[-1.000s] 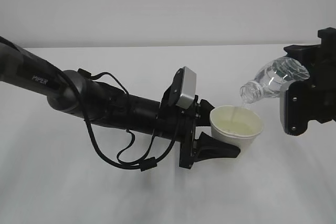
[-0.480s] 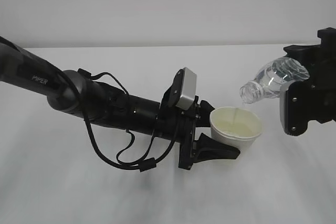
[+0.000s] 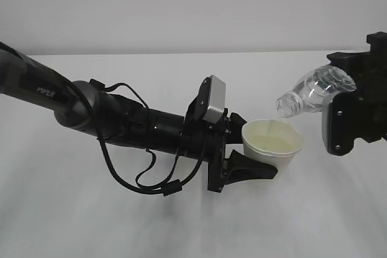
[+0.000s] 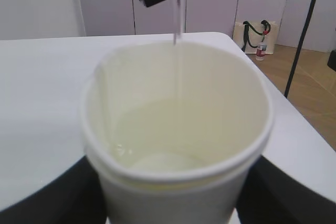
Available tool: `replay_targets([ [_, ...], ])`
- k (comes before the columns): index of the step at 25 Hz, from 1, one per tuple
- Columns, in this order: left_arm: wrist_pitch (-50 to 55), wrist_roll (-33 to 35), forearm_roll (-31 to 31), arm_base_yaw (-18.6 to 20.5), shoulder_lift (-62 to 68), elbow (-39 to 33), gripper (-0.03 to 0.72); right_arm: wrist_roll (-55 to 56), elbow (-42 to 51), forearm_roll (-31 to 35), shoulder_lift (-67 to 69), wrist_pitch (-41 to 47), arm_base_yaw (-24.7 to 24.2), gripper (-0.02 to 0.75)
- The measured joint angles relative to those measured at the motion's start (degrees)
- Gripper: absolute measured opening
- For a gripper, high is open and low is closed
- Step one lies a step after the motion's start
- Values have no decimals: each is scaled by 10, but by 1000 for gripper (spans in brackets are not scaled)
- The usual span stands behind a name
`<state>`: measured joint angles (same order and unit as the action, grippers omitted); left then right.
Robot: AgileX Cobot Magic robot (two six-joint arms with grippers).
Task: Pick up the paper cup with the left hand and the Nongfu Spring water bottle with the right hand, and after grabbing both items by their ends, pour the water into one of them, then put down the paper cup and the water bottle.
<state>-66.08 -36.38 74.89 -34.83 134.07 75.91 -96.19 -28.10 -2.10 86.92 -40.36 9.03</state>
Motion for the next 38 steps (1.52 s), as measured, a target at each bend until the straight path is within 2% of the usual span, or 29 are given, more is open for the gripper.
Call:
replay_targets([
  [8, 0, 0, -5, 0, 0, 0, 473, 90, 0, 0, 0, 2, 0, 428],
  [24, 0, 0, -10, 0, 0, 0, 472, 490, 0, 0, -1, -10, 0, 428],
  [32, 0, 0, -21, 0, 0, 0, 472, 630, 10, 4, -1, -10, 0, 428],
  [38, 14, 0, -22, 0, 0, 0, 472, 753, 41, 5, 14, -78, 0, 428],
])
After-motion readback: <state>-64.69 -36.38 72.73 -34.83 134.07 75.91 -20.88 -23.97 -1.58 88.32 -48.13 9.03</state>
